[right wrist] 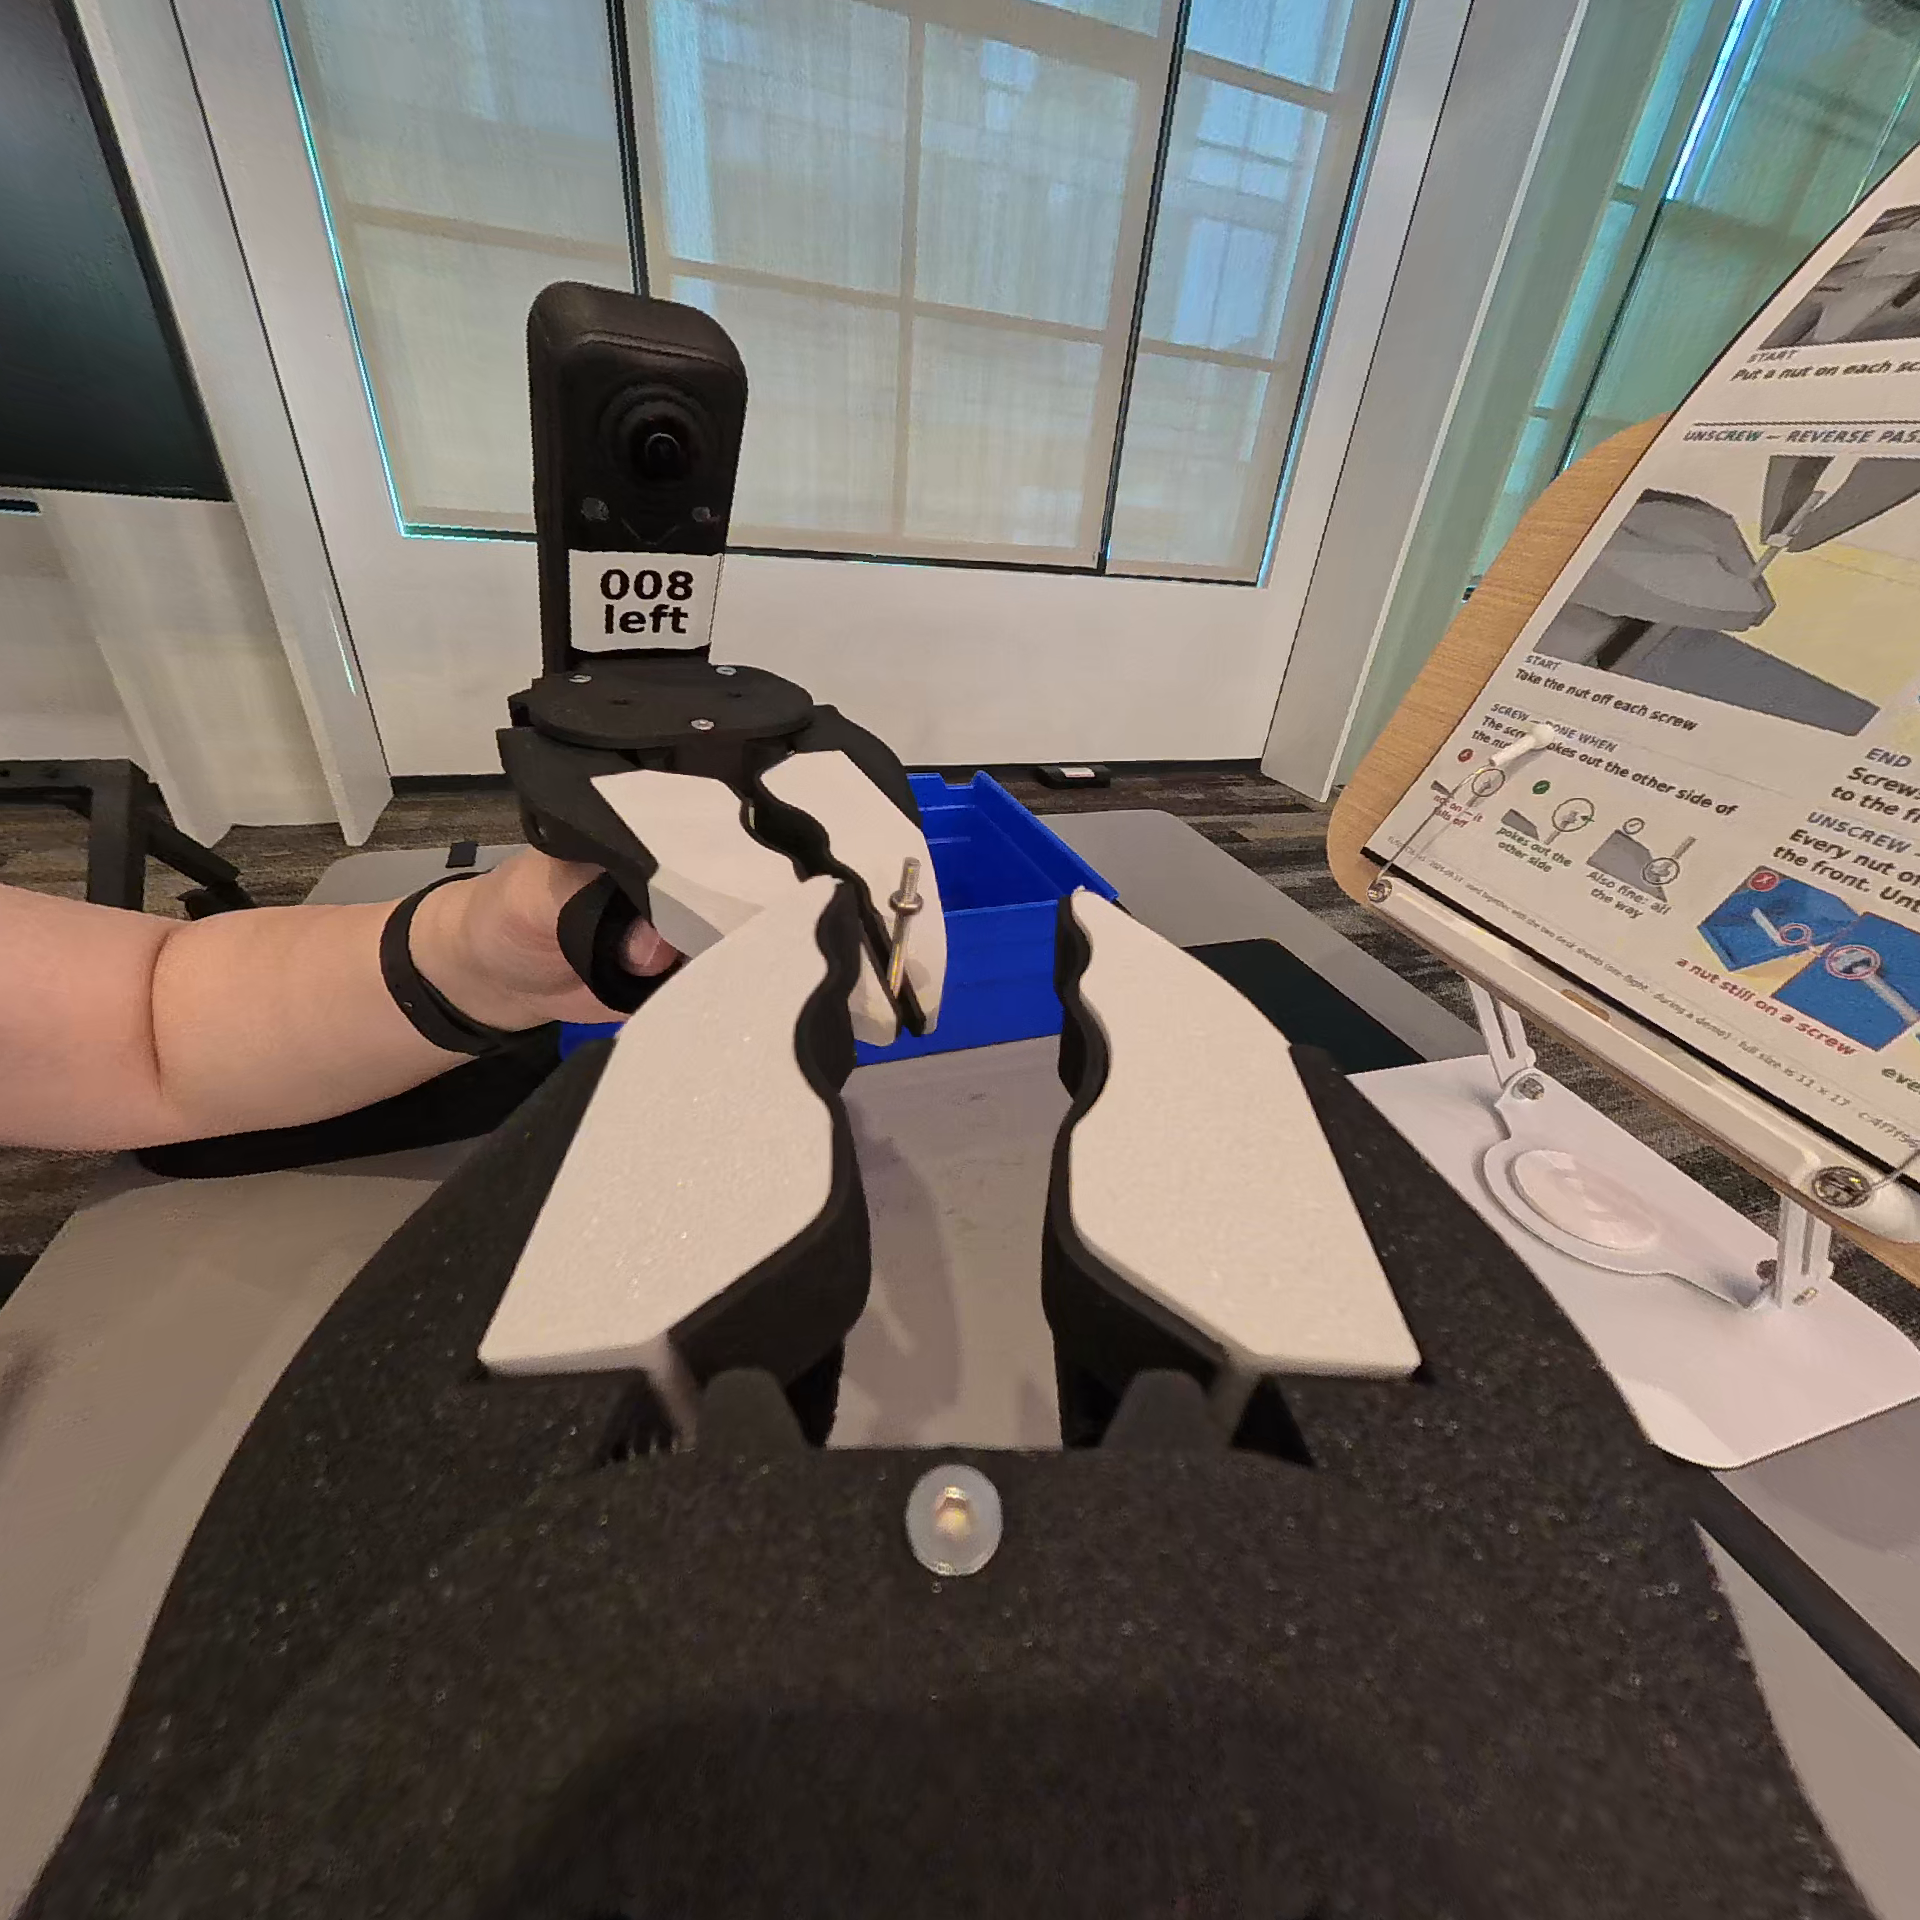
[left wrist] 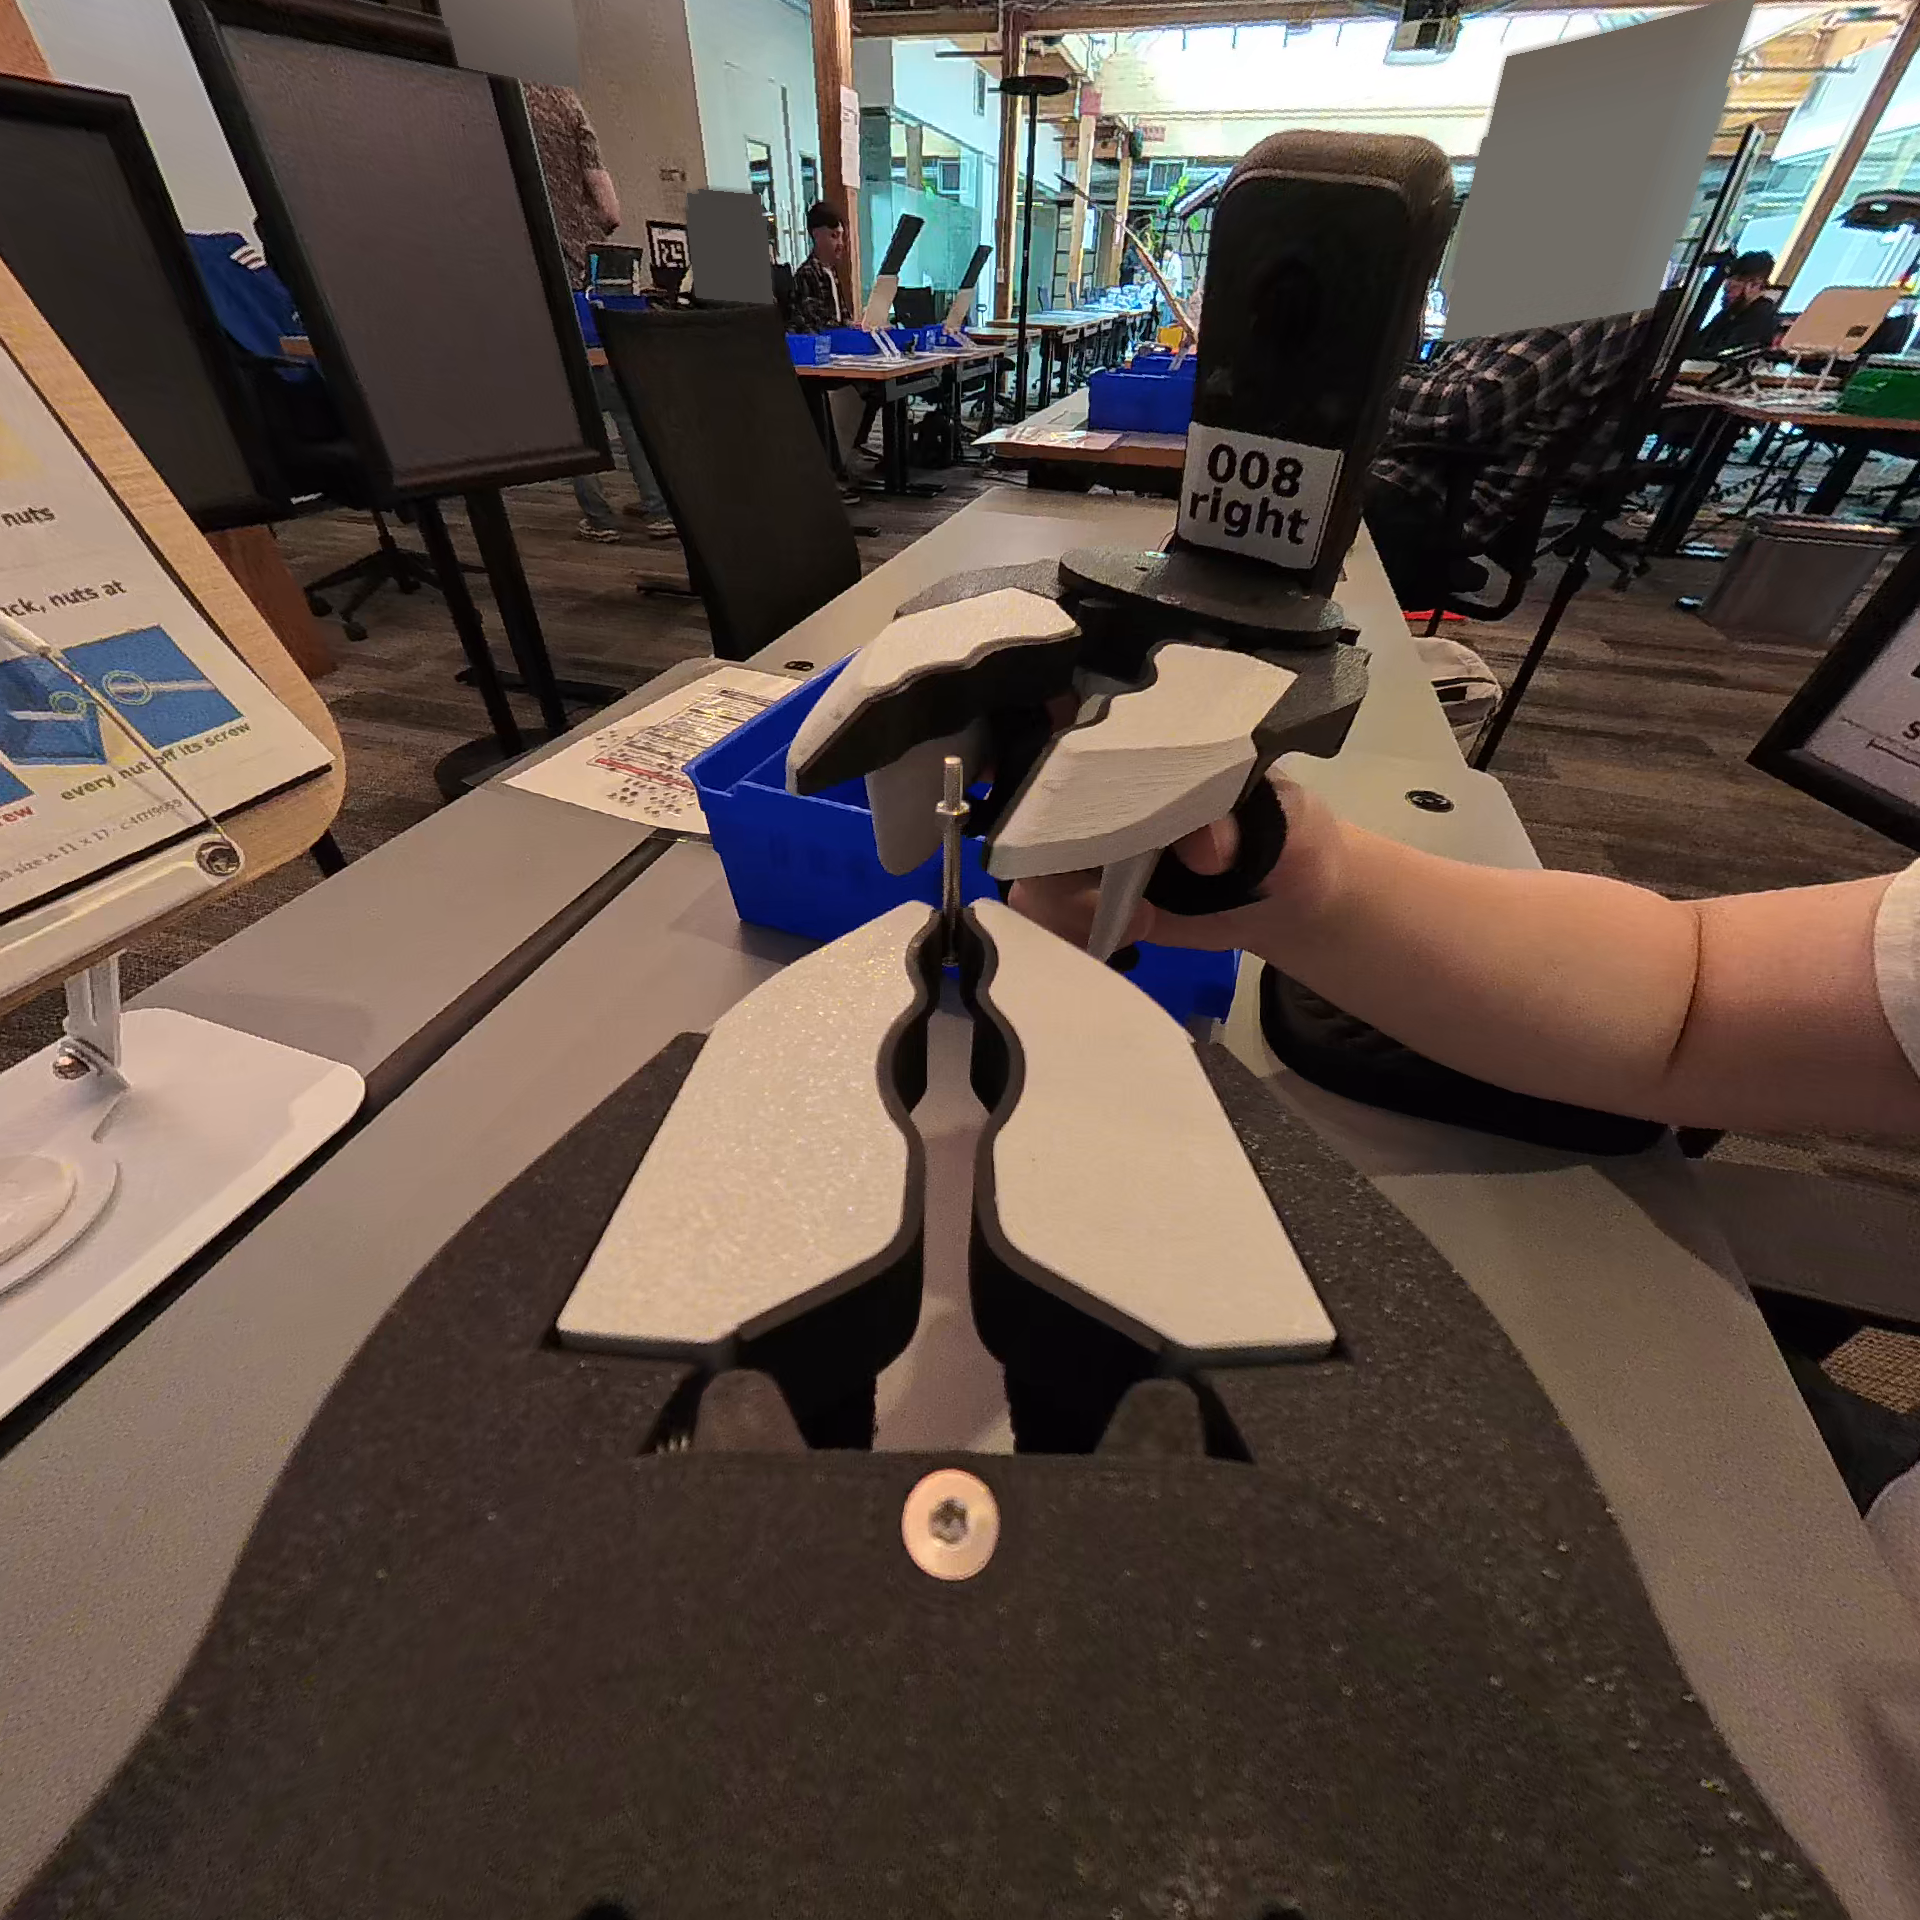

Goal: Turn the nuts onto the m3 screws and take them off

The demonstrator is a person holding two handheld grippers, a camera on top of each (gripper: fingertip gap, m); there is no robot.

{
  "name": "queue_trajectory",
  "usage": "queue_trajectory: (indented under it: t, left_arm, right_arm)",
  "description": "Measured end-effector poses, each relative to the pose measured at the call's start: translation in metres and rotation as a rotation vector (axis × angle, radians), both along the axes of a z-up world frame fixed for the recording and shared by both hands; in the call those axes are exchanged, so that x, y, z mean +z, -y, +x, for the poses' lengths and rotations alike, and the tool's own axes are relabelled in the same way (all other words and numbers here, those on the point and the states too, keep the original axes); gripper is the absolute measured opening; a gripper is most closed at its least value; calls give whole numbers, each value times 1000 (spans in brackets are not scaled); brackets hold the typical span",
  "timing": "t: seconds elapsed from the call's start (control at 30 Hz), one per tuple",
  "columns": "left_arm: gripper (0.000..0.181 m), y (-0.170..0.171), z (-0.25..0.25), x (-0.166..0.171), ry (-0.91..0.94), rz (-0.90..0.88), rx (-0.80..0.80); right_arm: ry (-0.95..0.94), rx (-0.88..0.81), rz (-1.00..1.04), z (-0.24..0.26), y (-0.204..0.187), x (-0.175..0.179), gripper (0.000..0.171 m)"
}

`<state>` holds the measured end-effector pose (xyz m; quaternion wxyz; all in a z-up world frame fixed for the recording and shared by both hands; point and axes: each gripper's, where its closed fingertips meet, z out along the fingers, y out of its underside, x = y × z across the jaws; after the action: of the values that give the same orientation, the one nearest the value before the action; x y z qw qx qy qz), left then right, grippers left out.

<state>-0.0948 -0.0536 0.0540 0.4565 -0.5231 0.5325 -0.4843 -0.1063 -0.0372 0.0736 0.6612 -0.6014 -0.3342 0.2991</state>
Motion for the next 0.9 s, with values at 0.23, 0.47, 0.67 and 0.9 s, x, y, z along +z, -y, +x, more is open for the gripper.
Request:
queue_trajectory:
  t: [0.23,0.47,0.67,0.9]
  left_arm:
    - [2,2,1,0,1,-3,-7]
    - [2,2,1,0,5,0,-5]
    - [2,2,0,2,16,-16,-11]
    - [2,4,0,3,20,-31,-24]
  right_arm:
    - [-11,4,-7,2,-1,0,35]
    - [-16,5,-7,6,-1,2,35]
    - [-15,15,-7,10,0,3,35]
    - [-23,37,-3,5,5,6,36]
